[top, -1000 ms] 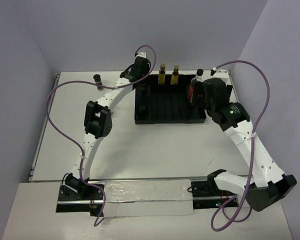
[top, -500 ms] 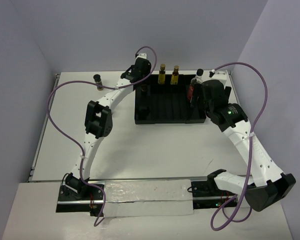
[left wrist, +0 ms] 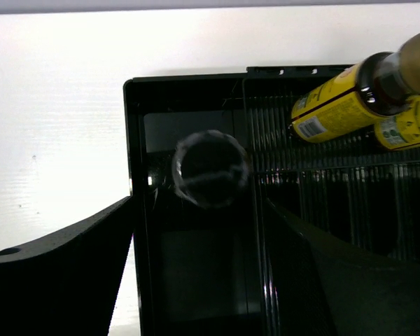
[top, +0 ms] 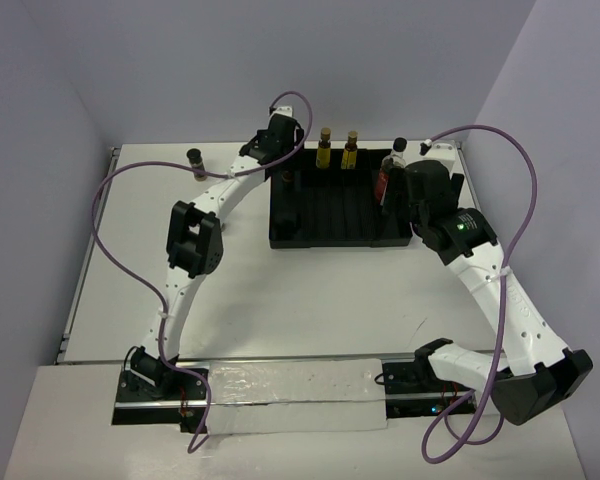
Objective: Organize the condiment bottles
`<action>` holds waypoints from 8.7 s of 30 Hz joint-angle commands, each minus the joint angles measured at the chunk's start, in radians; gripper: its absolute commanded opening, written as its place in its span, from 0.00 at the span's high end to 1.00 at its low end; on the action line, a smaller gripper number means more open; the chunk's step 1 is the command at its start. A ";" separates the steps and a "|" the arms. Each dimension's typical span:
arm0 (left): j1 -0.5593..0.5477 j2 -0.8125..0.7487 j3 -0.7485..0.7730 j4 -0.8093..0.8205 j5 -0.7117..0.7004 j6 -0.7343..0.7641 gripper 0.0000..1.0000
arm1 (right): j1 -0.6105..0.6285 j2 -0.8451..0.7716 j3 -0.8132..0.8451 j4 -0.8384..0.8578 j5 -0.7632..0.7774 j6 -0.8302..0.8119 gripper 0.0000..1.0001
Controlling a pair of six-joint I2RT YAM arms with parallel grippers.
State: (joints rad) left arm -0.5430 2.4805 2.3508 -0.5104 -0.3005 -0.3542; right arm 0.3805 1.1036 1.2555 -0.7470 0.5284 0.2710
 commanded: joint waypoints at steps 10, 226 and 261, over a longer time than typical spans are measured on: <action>-0.012 -0.505 -0.348 -0.082 -0.160 -0.077 0.18 | -0.007 -0.015 0.011 0.023 -0.044 -0.001 0.00; 0.428 -0.169 -0.141 -0.061 0.017 -0.019 0.90 | 0.022 0.066 0.110 -0.049 -0.188 -0.001 0.00; -0.113 -0.598 -0.619 -0.005 0.064 -0.121 0.90 | 0.041 -0.020 0.040 0.000 -0.140 -0.001 0.00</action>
State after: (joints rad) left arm -0.6433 1.8704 1.7232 -0.5734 -0.2494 -0.4617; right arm 0.4149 1.1085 1.3083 -0.7698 0.3635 0.2710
